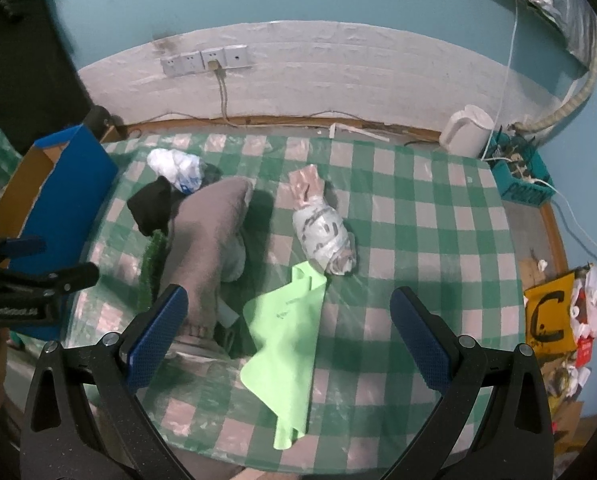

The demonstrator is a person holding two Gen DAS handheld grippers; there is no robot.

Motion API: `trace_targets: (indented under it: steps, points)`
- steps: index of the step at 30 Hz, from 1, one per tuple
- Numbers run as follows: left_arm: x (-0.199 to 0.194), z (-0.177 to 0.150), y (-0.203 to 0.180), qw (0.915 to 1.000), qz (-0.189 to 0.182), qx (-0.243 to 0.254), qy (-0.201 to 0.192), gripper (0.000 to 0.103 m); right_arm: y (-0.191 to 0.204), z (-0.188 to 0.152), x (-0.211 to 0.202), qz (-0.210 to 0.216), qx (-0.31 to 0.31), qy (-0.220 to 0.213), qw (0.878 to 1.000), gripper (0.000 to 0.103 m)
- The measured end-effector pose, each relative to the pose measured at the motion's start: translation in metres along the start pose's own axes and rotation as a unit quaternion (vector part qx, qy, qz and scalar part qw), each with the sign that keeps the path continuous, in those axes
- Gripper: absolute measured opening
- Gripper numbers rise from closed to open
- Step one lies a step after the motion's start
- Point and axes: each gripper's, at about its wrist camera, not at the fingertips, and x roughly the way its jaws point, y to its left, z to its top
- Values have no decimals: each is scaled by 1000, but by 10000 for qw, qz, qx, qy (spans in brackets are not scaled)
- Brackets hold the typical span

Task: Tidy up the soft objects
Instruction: 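Grasp the green mesh scrubber with the left tool while the right tool grasps the light-green cloth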

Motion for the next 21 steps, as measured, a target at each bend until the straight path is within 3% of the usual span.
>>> trace_targets:
  steps: [11,21]
  points:
    - [29,13,-15,9997,-115,-145,189,101,-7,-8,21,-108,-15,233,9997,101]
    - [65,13,-21,9983,209,15,546,101,-9,-13,34,-156,-68,408,9990,101]
